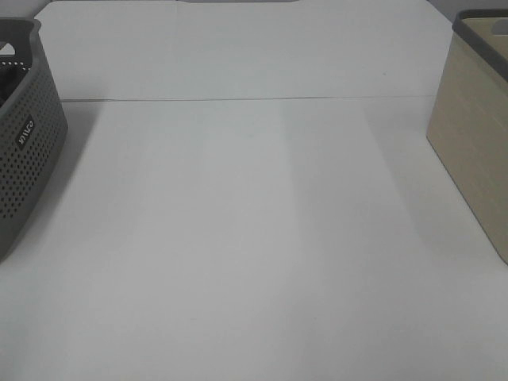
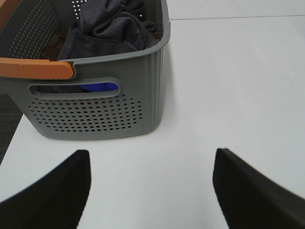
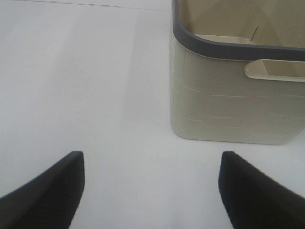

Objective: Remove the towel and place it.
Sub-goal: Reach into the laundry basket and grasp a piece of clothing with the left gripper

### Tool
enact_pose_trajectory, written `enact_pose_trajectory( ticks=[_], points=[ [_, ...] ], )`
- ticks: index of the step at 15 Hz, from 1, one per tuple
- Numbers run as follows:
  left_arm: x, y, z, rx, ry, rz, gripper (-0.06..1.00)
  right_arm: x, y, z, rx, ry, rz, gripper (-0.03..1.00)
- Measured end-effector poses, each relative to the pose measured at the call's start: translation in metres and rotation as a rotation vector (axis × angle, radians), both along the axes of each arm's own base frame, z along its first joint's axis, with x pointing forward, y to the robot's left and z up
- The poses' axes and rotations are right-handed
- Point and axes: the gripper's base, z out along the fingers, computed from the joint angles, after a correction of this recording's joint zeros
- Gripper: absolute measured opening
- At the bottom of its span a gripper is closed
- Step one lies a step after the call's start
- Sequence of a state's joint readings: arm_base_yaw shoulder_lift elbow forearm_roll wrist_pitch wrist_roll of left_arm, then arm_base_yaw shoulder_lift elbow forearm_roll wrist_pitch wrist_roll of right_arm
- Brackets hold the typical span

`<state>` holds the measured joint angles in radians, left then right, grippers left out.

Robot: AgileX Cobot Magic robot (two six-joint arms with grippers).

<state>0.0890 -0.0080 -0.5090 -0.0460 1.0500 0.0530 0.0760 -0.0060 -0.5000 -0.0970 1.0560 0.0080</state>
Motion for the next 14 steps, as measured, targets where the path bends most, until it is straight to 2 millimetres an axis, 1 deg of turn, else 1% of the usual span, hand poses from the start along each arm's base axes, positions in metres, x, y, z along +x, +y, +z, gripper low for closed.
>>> enact_pose_trajectory(
  ticks=[2,3,4,5,6,11,12,13,14],
  points=[
    [0.0,0.0,0.0,0.0,0.0,0.0,0.69,0.0,0.0,0.0,0.0,0.0,0.0,0.76],
    [0.0,0.0,0.0,0.008,0.0,-0.004,0.74,0.0,0.0,0.0,0.0,0.0,0.0,0.76],
    [0.0,0.0,0.0,0.019,0.001,-0.009,0.87,0.0,0.0,0.0,0.0,0.0,0.0,0.76],
    [0.0,0.0,0.0,0.024,0.001,-0.012,0.94,0.0,0.0,0.0,0.0,0.0,0.0,0.76],
    [0.0,0.0,0.0,0.026,0.001,-0.013,0.97,0.0,0.0,0.0,0.0,0.0,0.0,0.76],
    [0.0,0.0,0.0,0.033,0.001,-0.017,0.99,0.0,0.0,0.0,0.0,0.0,0.0,0.76],
    [-0.002,0.0,0.016,0.123,0.007,-0.06,0.99,0.0,0.0,0.0,0.0,0.0,0.0,0.76],
    [0.002,0.0,0.033,0.202,0.057,-0.106,0.99,0.0,0.0,0.0,0.0,0.0,0.0,0.76],
    [0.005,0.0,0.042,0.235,0.091,-0.13,0.99,0.0,0.0,0.0,0.0,0.0,0.0,0.76]
  ],
)
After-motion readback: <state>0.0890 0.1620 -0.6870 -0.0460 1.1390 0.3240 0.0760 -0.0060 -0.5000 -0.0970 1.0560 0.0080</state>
